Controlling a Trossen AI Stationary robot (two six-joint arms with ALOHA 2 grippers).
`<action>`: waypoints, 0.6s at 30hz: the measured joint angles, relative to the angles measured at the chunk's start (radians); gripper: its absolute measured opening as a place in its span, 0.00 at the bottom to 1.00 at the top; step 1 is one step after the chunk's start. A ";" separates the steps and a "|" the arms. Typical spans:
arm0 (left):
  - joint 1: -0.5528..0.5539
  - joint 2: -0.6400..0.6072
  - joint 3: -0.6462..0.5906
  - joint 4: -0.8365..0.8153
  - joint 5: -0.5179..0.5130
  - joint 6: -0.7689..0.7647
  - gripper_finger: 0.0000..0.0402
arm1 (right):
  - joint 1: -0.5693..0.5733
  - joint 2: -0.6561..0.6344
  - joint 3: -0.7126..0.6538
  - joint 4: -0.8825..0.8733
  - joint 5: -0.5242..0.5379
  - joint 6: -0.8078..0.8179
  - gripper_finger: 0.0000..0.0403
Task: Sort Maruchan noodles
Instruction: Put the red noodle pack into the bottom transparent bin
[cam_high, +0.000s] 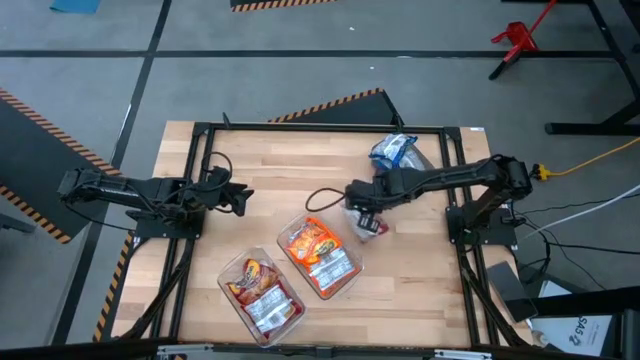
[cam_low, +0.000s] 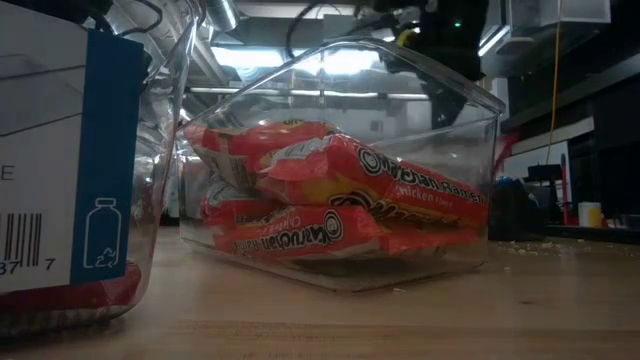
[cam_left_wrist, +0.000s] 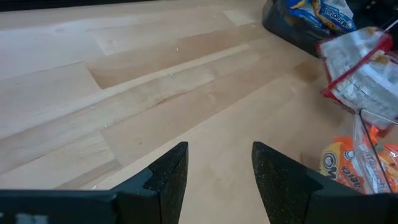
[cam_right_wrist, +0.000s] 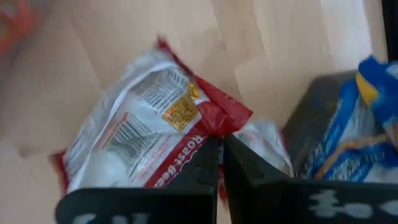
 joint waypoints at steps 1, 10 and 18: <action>0.000 0.000 0.000 0.000 0.000 0.001 0.43 | 0.010 0.000 0.000 -0.014 -0.003 0.011 0.00; 0.000 0.000 0.000 0.000 0.003 0.003 0.43 | 0.102 -0.001 0.000 -0.039 -0.035 0.059 0.02; 0.000 0.000 0.000 0.000 0.022 0.004 0.43 | 0.109 -0.002 0.000 -0.079 -0.211 0.043 0.28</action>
